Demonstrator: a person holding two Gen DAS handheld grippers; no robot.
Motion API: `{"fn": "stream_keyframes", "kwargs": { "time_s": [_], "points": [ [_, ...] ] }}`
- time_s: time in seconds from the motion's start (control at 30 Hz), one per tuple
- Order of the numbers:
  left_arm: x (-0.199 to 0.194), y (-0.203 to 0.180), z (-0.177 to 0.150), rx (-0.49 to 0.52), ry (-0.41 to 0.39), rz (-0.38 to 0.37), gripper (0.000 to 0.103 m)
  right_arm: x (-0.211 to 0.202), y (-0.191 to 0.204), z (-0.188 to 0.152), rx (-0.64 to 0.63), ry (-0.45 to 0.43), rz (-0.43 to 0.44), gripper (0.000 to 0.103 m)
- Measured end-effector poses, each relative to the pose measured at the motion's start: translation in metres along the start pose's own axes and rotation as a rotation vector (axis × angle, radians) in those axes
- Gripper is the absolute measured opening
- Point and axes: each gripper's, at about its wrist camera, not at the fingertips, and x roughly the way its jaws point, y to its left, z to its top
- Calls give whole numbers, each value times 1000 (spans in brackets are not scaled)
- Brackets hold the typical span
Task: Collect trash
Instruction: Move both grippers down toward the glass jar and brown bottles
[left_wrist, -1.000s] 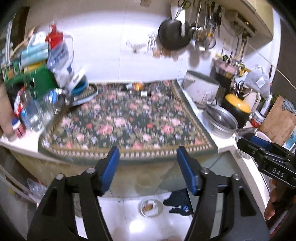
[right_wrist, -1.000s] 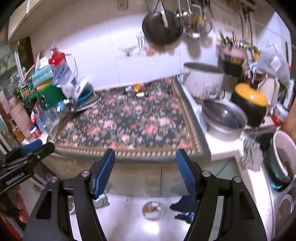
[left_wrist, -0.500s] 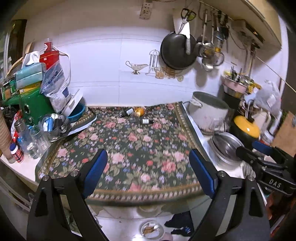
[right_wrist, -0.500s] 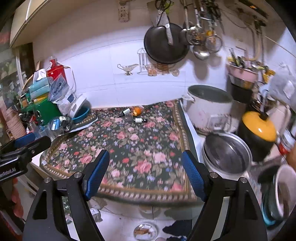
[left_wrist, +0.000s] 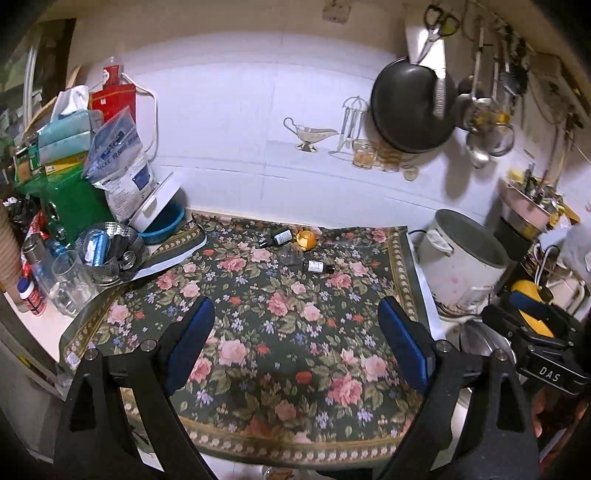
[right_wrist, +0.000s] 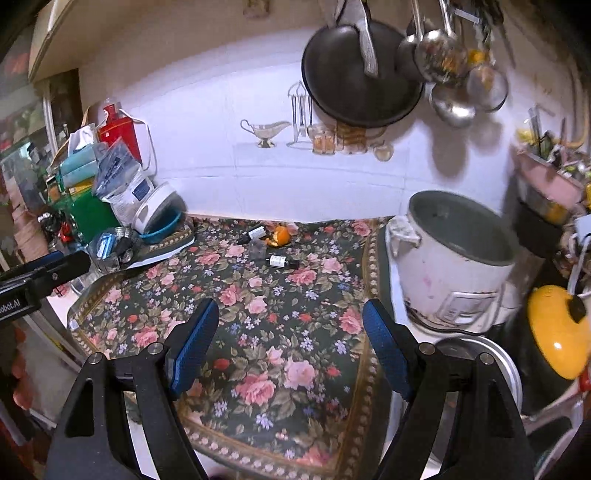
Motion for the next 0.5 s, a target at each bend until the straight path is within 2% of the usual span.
{"fn": "stream_keyframes", "kwargs": {
  "time_s": [0.2,0.5],
  "points": [
    [57,14,25,30,18,34,90,59,-13,13,22,68,3,77],
    [174,53,62,75,141,-31,90,182,-15,32,91,201,13,77]
  ]
}}
